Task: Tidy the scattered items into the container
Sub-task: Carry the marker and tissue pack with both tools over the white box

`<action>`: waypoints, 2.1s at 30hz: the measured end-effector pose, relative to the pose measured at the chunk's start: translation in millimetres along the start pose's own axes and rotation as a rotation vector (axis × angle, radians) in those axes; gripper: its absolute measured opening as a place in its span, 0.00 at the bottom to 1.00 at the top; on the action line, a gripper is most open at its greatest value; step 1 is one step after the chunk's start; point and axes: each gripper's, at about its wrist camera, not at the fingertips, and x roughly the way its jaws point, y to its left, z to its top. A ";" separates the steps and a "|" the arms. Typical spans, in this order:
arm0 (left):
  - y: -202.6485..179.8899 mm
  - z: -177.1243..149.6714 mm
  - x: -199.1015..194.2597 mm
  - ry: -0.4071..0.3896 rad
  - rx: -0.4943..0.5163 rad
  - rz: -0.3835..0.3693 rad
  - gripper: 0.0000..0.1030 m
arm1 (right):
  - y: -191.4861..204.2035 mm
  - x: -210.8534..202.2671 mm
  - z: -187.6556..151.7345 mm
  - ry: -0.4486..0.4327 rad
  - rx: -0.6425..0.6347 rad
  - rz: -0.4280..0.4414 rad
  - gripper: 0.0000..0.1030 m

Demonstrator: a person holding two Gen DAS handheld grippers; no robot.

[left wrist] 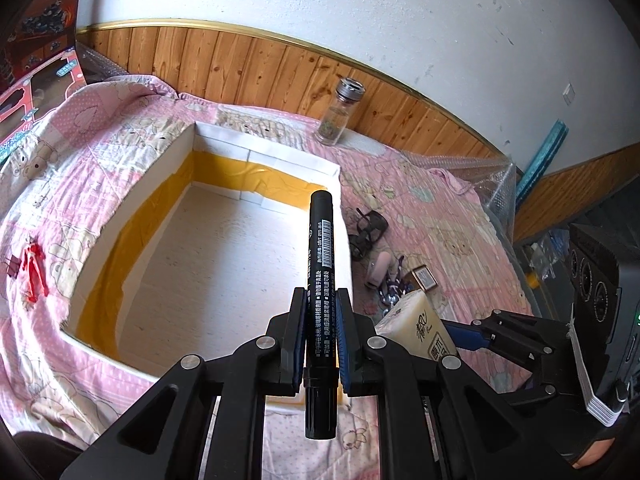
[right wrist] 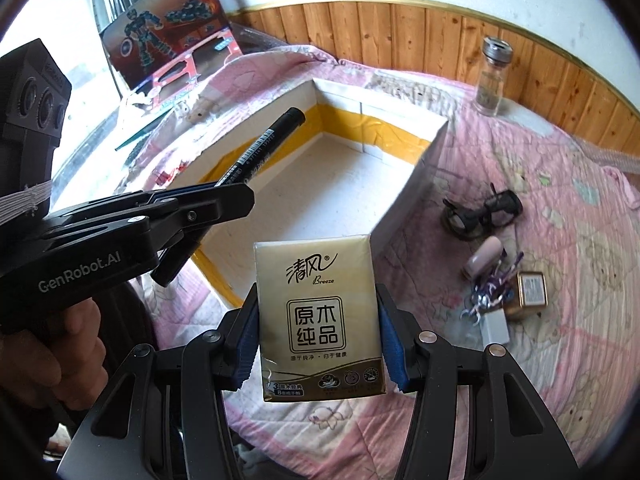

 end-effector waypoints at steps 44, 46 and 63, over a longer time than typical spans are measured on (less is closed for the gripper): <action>80.7 85.4 84.1 0.097 -0.027 0.091 0.13 | -18.2 76.3 108.8 -0.018 -0.040 0.000 0.54; 82.7 88.1 91.5 0.106 -0.022 0.102 0.13 | -21.2 83.5 112.9 -0.010 -0.048 -0.006 0.54; 101.3 97.8 149.5 0.188 -0.024 0.143 0.13 | -50.5 150.0 138.0 0.108 -0.079 -0.066 0.54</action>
